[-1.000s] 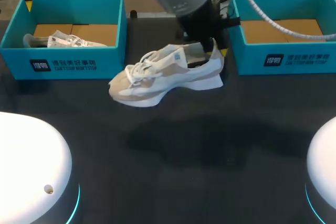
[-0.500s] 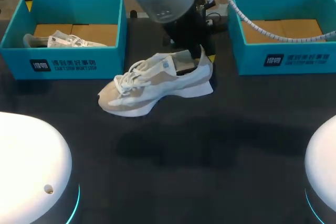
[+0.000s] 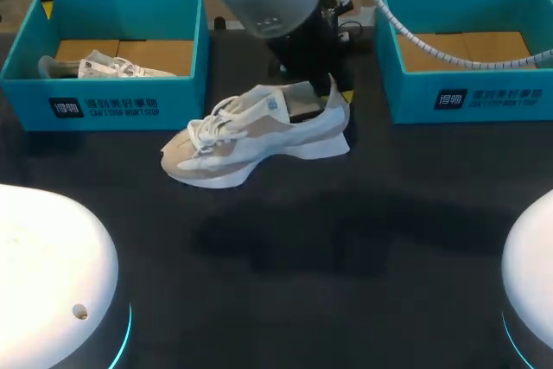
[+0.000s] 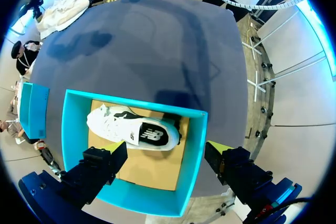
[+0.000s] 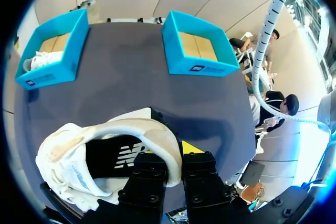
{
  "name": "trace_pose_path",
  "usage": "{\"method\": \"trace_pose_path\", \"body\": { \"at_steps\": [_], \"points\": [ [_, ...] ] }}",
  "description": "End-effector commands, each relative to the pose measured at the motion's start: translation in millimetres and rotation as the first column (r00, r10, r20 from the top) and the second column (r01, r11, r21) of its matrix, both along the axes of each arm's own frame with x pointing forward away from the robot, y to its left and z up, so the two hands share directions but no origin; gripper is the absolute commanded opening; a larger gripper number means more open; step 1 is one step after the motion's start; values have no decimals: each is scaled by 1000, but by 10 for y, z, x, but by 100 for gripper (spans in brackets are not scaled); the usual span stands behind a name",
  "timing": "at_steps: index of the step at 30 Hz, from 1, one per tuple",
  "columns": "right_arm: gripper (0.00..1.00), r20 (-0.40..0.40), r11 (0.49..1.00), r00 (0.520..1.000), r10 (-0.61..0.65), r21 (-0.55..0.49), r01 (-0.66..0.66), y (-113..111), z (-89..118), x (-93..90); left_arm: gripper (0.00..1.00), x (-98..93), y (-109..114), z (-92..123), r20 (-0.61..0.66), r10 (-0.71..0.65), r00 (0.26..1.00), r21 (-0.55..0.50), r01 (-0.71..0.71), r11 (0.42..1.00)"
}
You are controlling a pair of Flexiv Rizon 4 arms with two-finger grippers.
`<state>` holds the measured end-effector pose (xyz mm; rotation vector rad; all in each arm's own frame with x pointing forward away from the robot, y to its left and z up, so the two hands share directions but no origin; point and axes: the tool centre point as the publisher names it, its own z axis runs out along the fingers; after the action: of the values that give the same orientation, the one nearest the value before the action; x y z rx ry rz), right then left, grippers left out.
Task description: Take the shoe out of the shoebox, open the shoe tongue, remove and reinsert the insole, then place the shoe into the shoebox
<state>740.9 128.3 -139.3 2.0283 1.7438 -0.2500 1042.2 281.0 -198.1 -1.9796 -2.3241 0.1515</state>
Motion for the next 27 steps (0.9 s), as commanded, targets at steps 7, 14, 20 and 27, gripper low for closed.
{"method": "trace_pose_path", "body": {
  "at_steps": [7, 14, 20, 27],
  "points": [
    [0, 62, 994, 993, -102, 37, 100, -116, -467, -144, 100, 4, 2, 3, -1, -1, 1000, 2, 1, 1000],
    [0, 91, 992, 988, -123, 40, 120, -199, -720, -176, 100, 4, 2, 3, -1, -1, 1000, 2, 1, 1000],
    [0, 94, 992, 988, -123, 31, 120, -231, -946, -195, 100, 4, 2, 3, -1, -1, 1000, 2, 1, 1000],
    [0, 78, 991, 989, -123, 60, 119, -258, -1290, -239, 100, 4, 2, 3, -1, -1, 1000, 2, 1, 1000]
  ]
}}
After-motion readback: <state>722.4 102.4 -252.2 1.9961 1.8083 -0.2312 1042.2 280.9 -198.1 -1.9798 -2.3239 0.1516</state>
